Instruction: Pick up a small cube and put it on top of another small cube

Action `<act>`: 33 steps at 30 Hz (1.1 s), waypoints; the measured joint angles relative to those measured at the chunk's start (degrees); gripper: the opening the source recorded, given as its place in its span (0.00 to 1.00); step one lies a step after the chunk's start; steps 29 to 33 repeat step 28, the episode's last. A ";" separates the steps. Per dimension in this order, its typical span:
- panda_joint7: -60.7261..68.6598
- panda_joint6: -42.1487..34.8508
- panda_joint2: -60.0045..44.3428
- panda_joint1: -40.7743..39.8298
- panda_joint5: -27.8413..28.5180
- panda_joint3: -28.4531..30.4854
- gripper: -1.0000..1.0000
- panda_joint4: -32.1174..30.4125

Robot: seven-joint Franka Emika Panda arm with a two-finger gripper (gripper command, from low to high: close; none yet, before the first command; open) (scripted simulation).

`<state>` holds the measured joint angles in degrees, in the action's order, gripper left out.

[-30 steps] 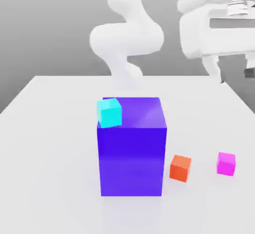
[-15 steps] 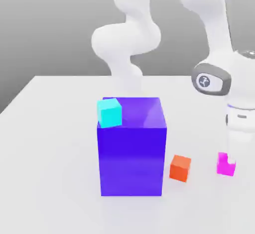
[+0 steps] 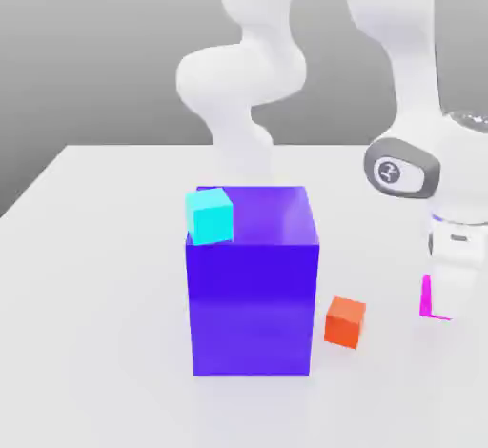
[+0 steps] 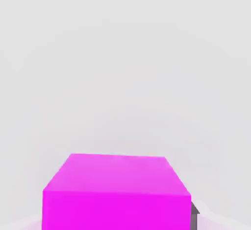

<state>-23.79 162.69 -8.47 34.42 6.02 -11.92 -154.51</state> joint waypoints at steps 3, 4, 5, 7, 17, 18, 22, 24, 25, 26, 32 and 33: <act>3.14 -3.78 -0.71 -1.40 -0.87 0.11 0.00 4.48; 4.06 -4.97 -1.50 -2.01 -0.75 0.21 0.00 6.42; 5.00 -6.12 -2.38 -2.74 -0.60 0.23 0.00 8.43; 7.17 -8.44 -4.20 -3.74 -0.58 0.69 0.00 12.54; 18.25 -19.92 -13.54 -8.73 -0.65 2.85 0.00 33.30; 19.41 -21.06 -14.47 -9.24 -0.69 3.03 0.00 35.37; 22.70 -22.65 -19.29 -10.42 -0.51 4.03 0.00 41.80; 22.62 -19.63 -23.12 -10.04 0.06 4.73 0.00 42.59; 22.54 -18.64 -24.28 -9.91 0.25 4.93 1.00 42.76; 22.55 -18.64 -24.28 -9.91 0.25 4.93 1.00 42.76; 22.55 -18.64 -24.28 -9.91 0.25 4.93 1.00 42.76; 22.55 -18.64 -24.28 -9.91 0.25 4.93 1.00 42.76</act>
